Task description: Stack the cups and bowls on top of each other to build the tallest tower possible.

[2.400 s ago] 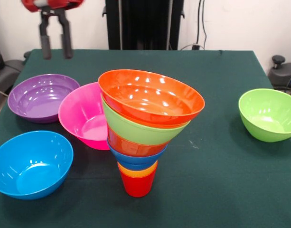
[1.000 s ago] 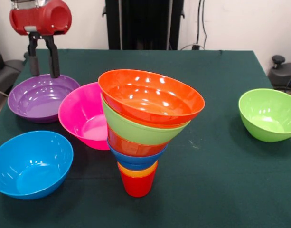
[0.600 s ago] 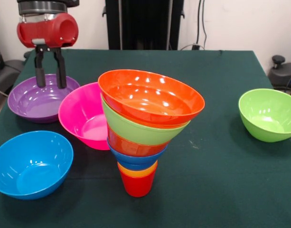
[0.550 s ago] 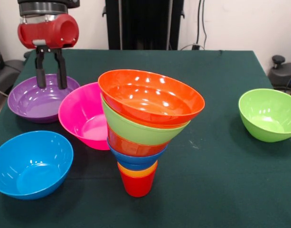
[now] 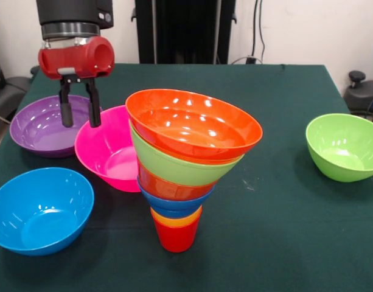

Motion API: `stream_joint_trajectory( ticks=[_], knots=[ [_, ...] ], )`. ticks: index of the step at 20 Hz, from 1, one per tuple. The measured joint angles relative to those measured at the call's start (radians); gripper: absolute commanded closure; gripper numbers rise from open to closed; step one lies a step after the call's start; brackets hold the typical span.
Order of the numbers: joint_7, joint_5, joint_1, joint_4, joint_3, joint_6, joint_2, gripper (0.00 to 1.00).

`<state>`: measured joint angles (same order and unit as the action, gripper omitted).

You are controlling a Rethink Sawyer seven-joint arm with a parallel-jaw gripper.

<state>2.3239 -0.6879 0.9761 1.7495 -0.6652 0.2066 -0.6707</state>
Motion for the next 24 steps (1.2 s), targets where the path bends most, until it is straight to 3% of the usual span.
stream_joint_trajectory(
  ticks=[24],
  knots=[
    [0.000, -0.066, -0.005, 0.017, 0.078, -0.005, 0.076, 0.00]
  ],
)
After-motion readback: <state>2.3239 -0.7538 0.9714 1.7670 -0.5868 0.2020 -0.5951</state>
